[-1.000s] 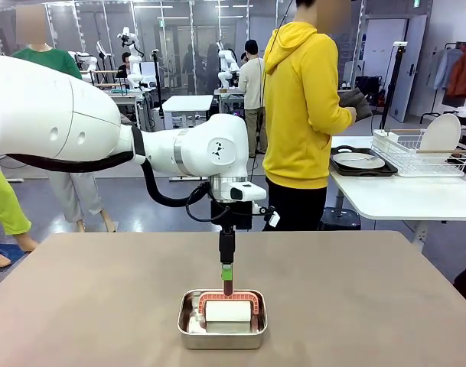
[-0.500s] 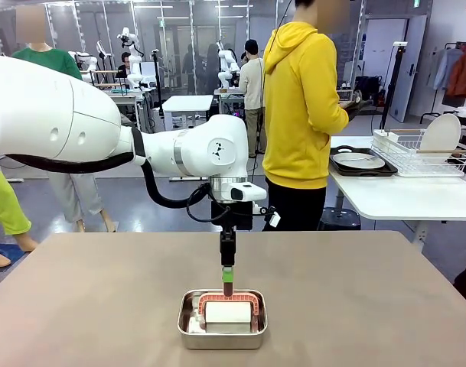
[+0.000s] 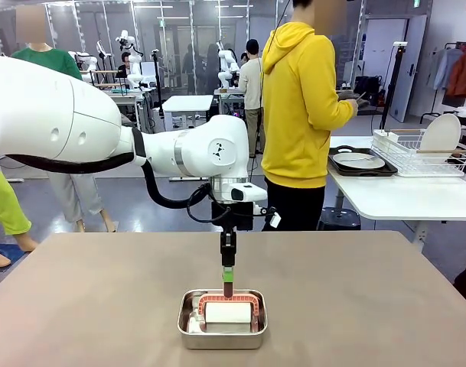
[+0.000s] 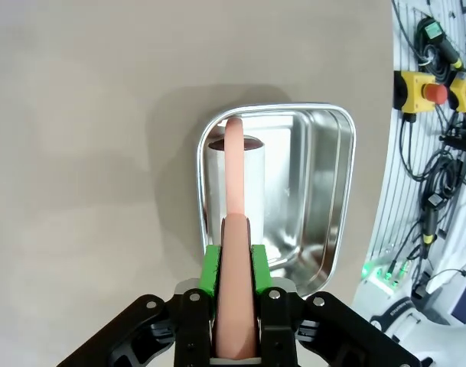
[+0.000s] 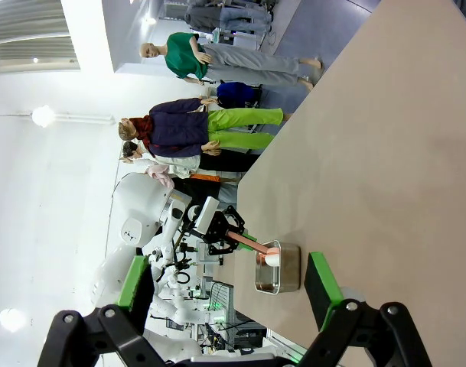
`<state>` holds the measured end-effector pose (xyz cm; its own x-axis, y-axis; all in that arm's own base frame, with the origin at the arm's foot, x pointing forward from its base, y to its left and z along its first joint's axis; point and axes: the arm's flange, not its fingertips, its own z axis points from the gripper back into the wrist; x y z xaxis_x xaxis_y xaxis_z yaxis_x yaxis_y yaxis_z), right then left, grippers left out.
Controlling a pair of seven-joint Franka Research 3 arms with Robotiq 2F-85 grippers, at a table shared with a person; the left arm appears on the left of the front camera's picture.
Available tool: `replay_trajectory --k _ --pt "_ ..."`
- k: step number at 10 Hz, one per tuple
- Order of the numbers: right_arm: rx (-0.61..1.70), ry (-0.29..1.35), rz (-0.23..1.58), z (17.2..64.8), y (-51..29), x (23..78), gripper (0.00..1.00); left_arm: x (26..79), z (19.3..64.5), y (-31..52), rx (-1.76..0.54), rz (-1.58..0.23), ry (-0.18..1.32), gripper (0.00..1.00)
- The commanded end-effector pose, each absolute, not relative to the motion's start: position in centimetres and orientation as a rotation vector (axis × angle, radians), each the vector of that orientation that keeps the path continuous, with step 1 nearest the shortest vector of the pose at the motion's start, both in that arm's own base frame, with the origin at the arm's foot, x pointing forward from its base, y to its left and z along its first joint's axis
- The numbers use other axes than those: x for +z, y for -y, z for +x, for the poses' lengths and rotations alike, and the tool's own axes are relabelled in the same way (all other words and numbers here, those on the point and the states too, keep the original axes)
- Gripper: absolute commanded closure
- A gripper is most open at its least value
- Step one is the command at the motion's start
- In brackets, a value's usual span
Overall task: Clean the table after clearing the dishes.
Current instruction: When the right (or left) Handle tray is removed, use the right hand (or left hand) to clean the right (or left) side of the table with the Lint Roller.
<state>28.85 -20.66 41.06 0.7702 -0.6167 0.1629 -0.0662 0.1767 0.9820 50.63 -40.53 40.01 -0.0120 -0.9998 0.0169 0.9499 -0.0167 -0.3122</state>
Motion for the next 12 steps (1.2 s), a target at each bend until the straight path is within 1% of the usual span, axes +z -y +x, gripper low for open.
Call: replay_trajectory --k 1,3,4,6,8,9,10,11,12 --pt "-0.43 0.624 1.366 28.5 20.4 41.4 0.0 40.0 49.7 40.5 -1.553 -0.249 -0.241 1.0" --pt "-0.43 0.624 1.366 28.5 20.4 41.4 0.0 40.9 49.4 40.6 -1.539 -0.249 -0.257 1.0" --pt "-0.43 0.624 1.366 28.5 20.4 41.4 0.0 42.4 48.9 40.3 -1.505 -0.245 -0.239 1.0" --pt "-0.43 0.624 1.366 28.5 20.4 41.4 0.0 48.0 47.0 38.4 -1.417 -0.206 -0.154 1.0" --pt "-0.43 0.624 1.366 28.5 20.4 41.4 0.0 52.1 45.4 35.5 -1.337 -0.194 -0.052 1.0" --pt "-0.43 0.624 1.366 28.5 20.4 41.4 0.0 53.1 45.3 33.5 -1.253 -0.231 -0.017 1.0" --pt "-0.43 0.624 1.366 28.5 20.4 41.4 0.0 53.5 45.5 30.8 -1.099 -0.307 -0.046 1.0" --pt "-0.43 0.624 1.366 28.5 20.4 41.4 0.0 53.9 45.8 27.7 -0.933 -0.346 0.02 1.0" --pt "-0.43 0.624 1.366 28.5 20.4 41.4 0.0 53.9 45.8 24.3 -0.73 -0.385 0.052 1.0"
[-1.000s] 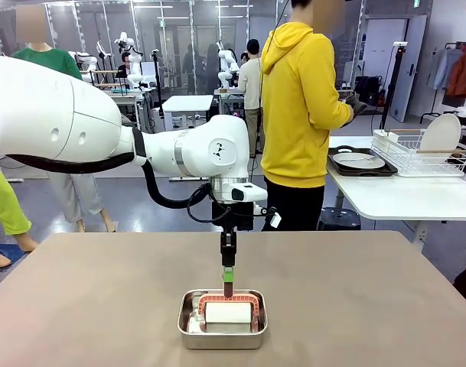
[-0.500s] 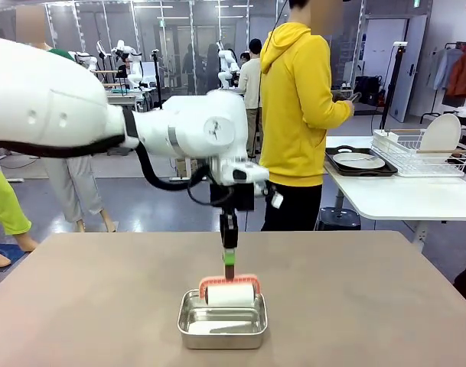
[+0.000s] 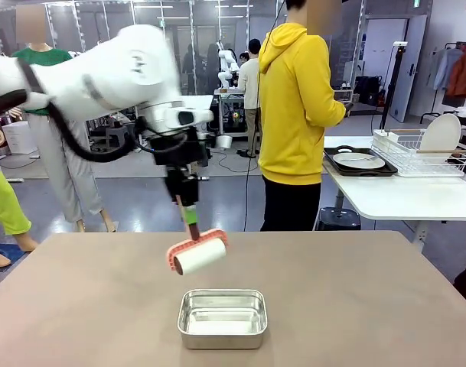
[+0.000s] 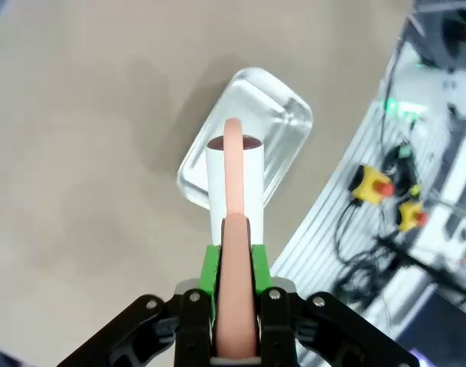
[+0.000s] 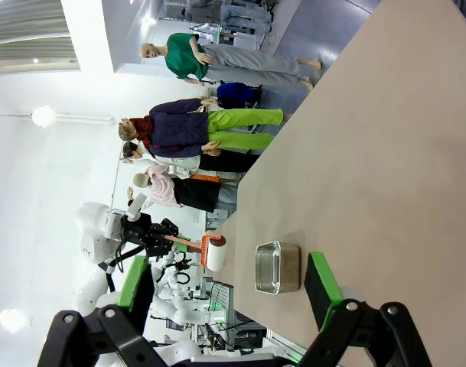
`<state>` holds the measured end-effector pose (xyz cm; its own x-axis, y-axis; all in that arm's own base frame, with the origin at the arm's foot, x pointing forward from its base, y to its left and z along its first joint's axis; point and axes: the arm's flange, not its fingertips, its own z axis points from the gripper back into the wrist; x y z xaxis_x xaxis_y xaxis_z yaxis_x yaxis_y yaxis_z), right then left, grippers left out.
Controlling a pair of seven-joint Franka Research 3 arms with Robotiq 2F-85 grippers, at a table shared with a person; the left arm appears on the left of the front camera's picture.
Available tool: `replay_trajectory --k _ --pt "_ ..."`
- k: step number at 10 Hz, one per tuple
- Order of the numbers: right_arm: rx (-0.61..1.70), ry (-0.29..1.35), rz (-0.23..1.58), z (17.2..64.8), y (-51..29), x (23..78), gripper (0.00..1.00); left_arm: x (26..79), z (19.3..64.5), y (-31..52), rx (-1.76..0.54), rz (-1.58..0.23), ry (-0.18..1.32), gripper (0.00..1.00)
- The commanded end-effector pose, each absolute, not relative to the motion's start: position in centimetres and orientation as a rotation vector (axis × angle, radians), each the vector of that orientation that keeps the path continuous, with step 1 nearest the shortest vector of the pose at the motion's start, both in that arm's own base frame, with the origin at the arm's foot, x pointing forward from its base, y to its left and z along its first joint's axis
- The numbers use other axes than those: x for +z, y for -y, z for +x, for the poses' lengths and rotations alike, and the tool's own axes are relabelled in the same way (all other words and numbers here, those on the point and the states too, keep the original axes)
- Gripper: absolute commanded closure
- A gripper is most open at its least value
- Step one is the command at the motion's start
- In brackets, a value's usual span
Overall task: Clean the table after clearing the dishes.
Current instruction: When the right (or left) Handle tray is removed, use the right hand (or left hand) to clean the right (or left) side of the table with the Lint Roller.
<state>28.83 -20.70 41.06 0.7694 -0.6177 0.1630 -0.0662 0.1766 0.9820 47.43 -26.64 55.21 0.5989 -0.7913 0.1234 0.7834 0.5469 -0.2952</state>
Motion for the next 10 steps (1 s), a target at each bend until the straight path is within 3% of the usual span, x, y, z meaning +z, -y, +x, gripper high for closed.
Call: replay_trajectory --k 1,3,5,7,8,9,10 --pt "-0.43 0.624 1.366 28.5 20.4 41.4 0.0 53.5 45.5 20.7 -0.53 -0.401 0.058 1.0" --pt "-0.43 0.624 1.366 28.5 20.4 41.4 0.0 52.0 44.1 14.3 -0.194 -0.453 0.06 1.0" --pt "-0.43 0.624 1.366 28.5 20.4 41.4 0.0 50.3 43.6 10.5 -0.03 -0.526 0.126 1.0" --pt "-0.43 0.624 1.366 28.5 20.4 41.4 0.0 47.7 44.3 8.7 0.093 -0.515 0.126 1.0" --pt "-0.43 0.624 1.366 28.5 20.4 41.4 0.0 47.5 44.3 9.5 -0.111 -0.505 0.132 1.0" --pt "-0.43 0.624 1.366 28.5 20.4 41.4 0.0 48.8 44.4 7.7 0.042 -0.525 0.088 1.0" --pt "-0.43 0.624 1.366 28.5 20.4 41.4 0.0 48.8 44.4 7.7 0.042 -0.525 0.088 1.0"
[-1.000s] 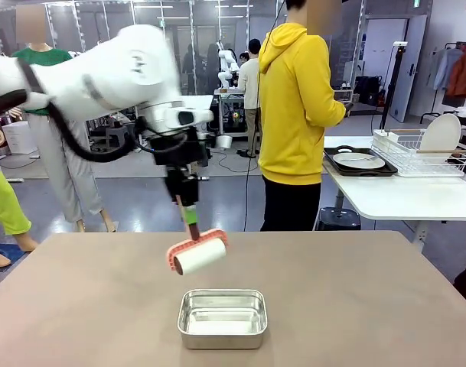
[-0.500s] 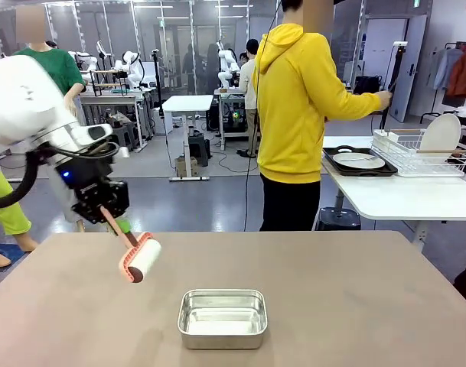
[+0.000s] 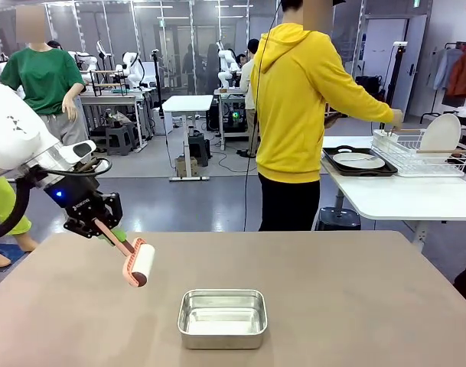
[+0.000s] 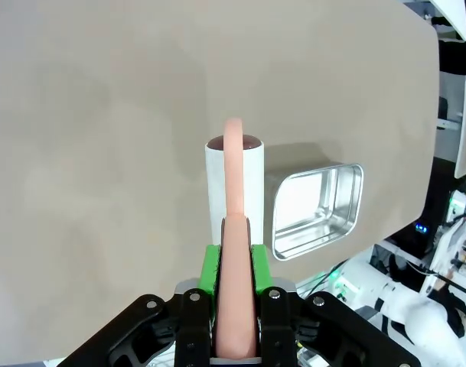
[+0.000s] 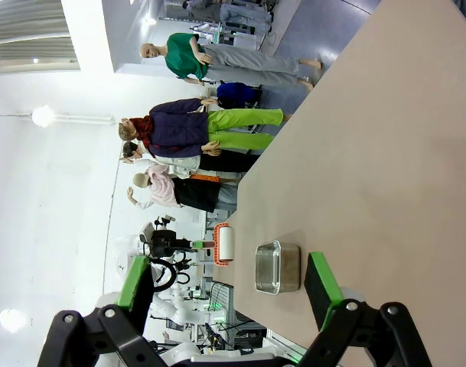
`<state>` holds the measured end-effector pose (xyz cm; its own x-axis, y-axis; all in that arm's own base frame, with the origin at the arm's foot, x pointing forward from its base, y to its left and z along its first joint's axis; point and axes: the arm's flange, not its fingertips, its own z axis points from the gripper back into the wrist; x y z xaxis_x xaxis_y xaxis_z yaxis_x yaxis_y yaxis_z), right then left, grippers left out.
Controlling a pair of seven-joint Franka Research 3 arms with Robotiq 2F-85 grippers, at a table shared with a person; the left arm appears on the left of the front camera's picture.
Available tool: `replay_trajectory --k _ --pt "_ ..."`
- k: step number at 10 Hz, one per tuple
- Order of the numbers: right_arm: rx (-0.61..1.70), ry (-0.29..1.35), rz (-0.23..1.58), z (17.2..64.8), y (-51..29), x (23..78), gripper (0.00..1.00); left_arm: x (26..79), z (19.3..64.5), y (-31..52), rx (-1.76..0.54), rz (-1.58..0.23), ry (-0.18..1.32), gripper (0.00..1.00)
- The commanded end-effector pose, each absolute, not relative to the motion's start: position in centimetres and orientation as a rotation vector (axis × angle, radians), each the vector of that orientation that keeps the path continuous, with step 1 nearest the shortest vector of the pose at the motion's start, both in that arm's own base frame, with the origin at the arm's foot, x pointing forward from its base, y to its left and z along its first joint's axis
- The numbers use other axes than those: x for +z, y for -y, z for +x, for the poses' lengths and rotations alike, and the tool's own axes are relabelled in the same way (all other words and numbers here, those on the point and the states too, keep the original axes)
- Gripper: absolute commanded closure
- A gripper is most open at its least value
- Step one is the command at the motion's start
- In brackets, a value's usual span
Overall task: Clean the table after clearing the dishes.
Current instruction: When the right (or left) Handle tray is removed, use the right hand (or left hand) to clean the right (or left) side of the table with the Lint Roller.
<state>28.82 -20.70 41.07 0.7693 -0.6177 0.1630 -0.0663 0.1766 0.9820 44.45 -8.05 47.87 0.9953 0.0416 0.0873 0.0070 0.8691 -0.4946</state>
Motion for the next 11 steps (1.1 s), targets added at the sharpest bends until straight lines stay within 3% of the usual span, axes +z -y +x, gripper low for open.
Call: replay_trajectory --k 1,3,4,6,11 --pt "-0.43 0.624 1.366 28.5 20.4 41.4 0.0 48.8 44.4 7.7 0.042 -0.525 0.088 1.0" --pt "-0.43 0.624 1.366 28.5 20.4 41.4 0.0 48.8 44.4 7.7 0.042 -0.525 0.088 1.0" --pt "-0.43 0.624 1.366 28.5 20.4 41.4 0.0 48.1 44.5 7.8 0.026 -0.519 0.1 0.8" --pt "-0.43 0.624 1.366 28.5 20.4 41.4 0.0 44.9 46.8 7.9 -0.095 -0.67 0.036 0.8" --pt "-0.43 0.624 1.366 28.5 20.4 41.4 0.0 38.7 48.4 5.6 -0.028 -0.759 0.038 0.8"
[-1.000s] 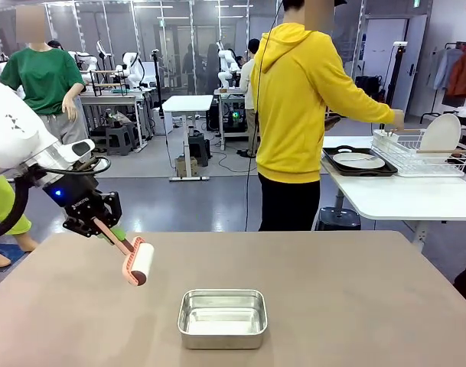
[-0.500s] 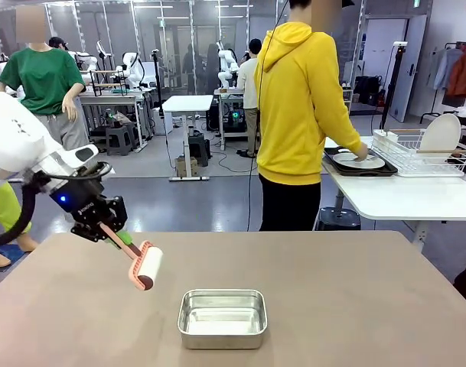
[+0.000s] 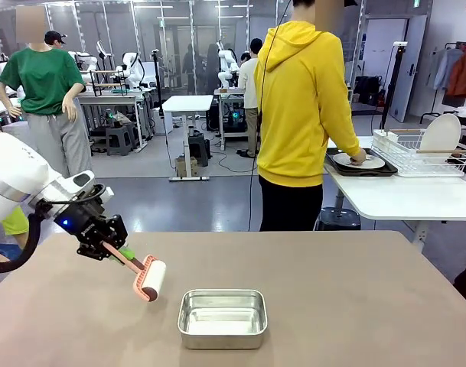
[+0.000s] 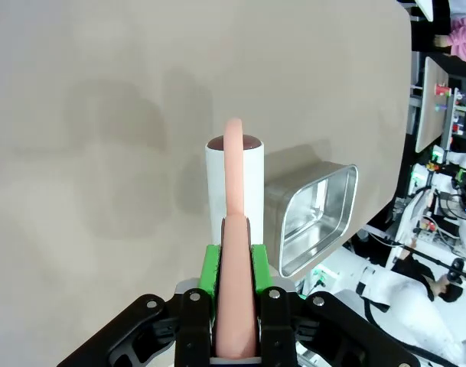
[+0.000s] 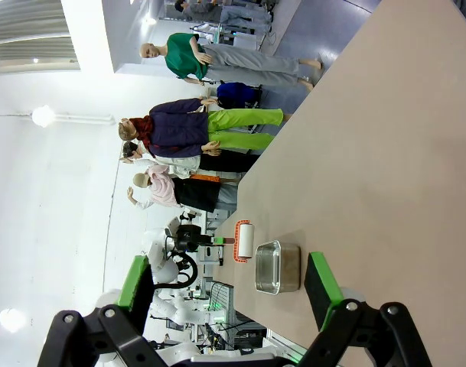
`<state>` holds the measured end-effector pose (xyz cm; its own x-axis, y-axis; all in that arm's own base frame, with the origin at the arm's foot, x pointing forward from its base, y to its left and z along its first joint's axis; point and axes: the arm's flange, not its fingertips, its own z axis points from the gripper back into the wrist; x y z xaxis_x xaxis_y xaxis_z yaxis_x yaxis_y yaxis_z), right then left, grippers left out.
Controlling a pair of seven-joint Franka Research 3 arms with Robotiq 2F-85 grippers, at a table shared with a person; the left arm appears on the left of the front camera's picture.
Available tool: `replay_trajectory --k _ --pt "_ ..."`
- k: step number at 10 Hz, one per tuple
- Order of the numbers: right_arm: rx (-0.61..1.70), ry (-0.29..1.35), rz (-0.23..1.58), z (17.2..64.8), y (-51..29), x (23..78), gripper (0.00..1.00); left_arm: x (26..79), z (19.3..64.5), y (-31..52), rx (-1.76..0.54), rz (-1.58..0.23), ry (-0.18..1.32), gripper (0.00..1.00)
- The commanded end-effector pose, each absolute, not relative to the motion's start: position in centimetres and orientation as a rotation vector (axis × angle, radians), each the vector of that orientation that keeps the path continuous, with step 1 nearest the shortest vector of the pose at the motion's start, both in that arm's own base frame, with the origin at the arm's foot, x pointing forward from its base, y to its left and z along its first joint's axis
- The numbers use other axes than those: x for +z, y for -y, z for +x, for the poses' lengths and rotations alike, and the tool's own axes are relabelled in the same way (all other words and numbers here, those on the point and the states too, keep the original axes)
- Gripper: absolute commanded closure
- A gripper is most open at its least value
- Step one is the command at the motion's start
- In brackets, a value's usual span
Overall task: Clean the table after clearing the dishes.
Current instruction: When the right (or left) Handle tray is removed, use the right hand (or left hand) to clean the right (or left) side of the table with the Lint Roller.
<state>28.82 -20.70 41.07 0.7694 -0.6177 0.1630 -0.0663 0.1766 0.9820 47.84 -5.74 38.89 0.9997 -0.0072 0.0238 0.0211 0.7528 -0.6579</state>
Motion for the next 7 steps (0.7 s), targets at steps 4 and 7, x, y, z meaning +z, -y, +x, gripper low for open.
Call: replay_trajectory --k 4,7 --pt "-0.43 0.624 1.366 28.5 20.4 41.4 0.0 33.3 49.6 3.4 0.035 -0.747 0.093 0.8" --pt "-0.43 0.624 1.366 28.5 20.4 41.4 0.0 31.0 50.3 2.0 0.045 -0.7 0.086 0.8"
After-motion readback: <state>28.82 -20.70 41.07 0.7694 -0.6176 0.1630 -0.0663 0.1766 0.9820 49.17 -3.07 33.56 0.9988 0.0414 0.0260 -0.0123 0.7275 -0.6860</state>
